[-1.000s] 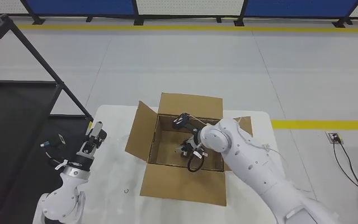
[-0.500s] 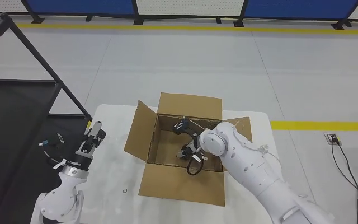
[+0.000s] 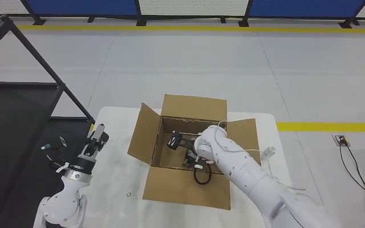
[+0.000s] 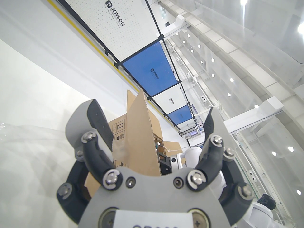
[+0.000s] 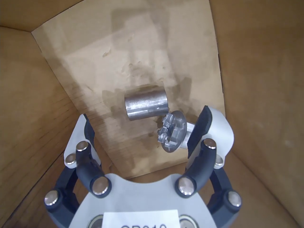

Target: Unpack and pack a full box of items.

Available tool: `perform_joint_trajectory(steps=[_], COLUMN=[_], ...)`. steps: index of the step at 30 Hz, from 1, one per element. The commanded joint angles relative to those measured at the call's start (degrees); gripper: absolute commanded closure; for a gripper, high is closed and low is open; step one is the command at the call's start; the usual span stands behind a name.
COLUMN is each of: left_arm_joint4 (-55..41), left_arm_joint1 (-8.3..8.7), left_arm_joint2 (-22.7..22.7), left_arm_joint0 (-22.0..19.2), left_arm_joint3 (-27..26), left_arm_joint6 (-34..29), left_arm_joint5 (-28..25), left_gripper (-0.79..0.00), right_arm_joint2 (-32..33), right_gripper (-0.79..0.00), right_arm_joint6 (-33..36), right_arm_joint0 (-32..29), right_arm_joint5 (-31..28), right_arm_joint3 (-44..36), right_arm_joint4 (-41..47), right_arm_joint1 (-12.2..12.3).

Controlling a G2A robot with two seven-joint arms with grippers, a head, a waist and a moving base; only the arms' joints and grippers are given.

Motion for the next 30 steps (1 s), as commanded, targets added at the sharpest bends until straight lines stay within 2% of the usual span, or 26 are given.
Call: perform_joint_trajectory(steps=[1, 8, 13, 19, 30], left_arm_joint4=[0.0, 0.0, 0.0, 0.0, 0.0], left_arm_joint1=[0.0, 0.0, 0.0, 0.0, 0.0], left_arm_joint2=[0.0, 0.0, 0.0, 0.0, 0.0], left_arm_joint0=[0.0, 0.0, 0.0, 0.0, 0.0], left_arm_joint3=[0.0, 0.0, 0.0, 0.0, 0.0], left_arm_joint6=[0.0, 0.0, 0.0, 0.0, 0.0], left_arm_joint5=[0.0, 0.0, 0.0, 0.0, 0.0], left_gripper=[-0.785, -0.785, -0.785, -0.785, -0.785], right_arm_joint2=[-0.9, -2.8, -3.3, -3.8, -2.9], right_gripper=[-0.785, -0.785, -0.785, -0.785, -0.785], right_arm_joint6=[-1.0, -3.0, -6.7, -9.5, -6.6], right_arm_joint0=[0.4, 1.8, 2.7, 3.6, 4.0], right_arm_joint5=[0.0, -0.1, 0.9, 0.3, -4.9], right_arm_joint3=[2.0, 9.0, 12.7, 14.9, 20.4], right_arm_joint4=[-0.7, -1.3, -2.5, -4.3, -2.5], right_arm_joint1=[-1.3, -5.7, -7.7, -9.2, -11.3])
